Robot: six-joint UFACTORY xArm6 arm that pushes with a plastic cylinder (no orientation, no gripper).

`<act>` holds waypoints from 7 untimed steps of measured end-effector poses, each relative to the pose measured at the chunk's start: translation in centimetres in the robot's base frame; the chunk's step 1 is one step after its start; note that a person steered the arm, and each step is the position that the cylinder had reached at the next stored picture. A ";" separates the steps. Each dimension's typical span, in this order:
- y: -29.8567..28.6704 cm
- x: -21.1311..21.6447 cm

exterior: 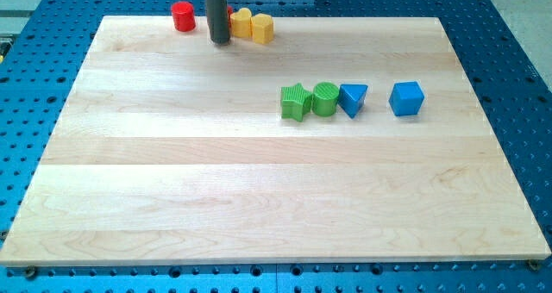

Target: Adjust the yellow and red blocks in the horizontal line

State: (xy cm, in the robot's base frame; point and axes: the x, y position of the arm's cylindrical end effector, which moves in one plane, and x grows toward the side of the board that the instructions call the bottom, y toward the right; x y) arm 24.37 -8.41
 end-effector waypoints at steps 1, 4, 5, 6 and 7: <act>2.2 0.2; 7.7 -0.1; 7.6 1.5; 12.7 3.4; 19.2 3.4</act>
